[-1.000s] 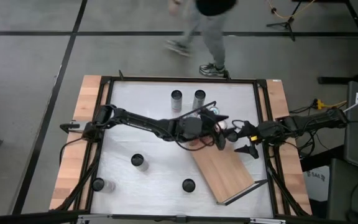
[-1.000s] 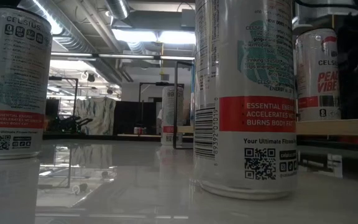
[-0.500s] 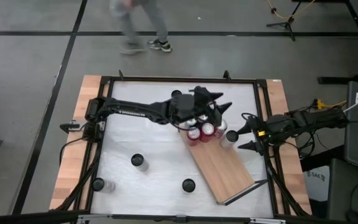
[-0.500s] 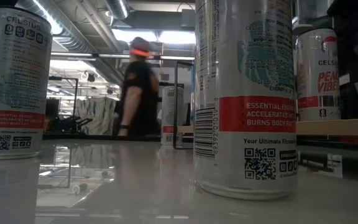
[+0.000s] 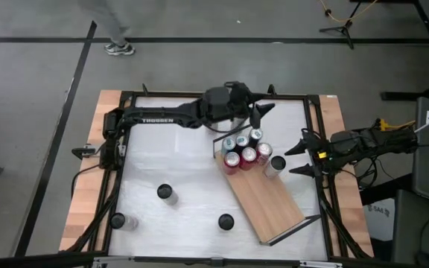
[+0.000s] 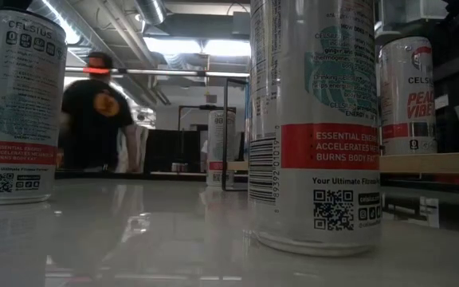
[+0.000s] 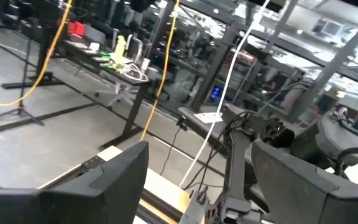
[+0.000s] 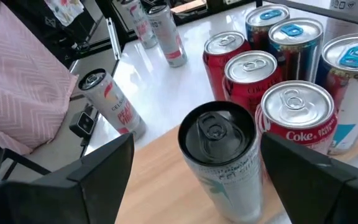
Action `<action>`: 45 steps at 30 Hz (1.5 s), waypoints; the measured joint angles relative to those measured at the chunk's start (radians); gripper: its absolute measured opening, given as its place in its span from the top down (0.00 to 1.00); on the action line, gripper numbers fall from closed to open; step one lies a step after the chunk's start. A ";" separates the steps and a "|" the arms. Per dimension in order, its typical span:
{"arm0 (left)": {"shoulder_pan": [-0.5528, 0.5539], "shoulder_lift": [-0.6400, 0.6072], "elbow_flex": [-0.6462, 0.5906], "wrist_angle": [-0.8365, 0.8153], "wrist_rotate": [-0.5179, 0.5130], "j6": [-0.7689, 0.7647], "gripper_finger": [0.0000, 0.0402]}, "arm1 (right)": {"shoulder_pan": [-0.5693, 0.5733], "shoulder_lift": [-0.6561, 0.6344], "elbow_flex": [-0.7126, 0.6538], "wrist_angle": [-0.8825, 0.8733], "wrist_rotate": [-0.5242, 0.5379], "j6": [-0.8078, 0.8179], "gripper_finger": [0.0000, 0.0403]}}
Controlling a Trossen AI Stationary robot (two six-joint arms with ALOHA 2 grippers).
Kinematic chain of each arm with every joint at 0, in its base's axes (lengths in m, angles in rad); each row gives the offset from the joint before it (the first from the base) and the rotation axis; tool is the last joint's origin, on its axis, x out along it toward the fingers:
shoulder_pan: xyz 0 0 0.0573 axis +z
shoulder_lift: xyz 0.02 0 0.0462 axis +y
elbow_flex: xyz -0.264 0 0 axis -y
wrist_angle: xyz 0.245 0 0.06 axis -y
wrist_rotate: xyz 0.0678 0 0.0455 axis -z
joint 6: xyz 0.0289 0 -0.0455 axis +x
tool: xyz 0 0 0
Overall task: Place canned beverage on shelf
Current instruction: Put the white pink soda can on the shelf aligned with the other white pink soda can
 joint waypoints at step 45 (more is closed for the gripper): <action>0.234 0.011 0.317 -1.052 0.302 0.557 0.31 | 0.000 0.095 0.000 0.459 0.471 0.011 0.15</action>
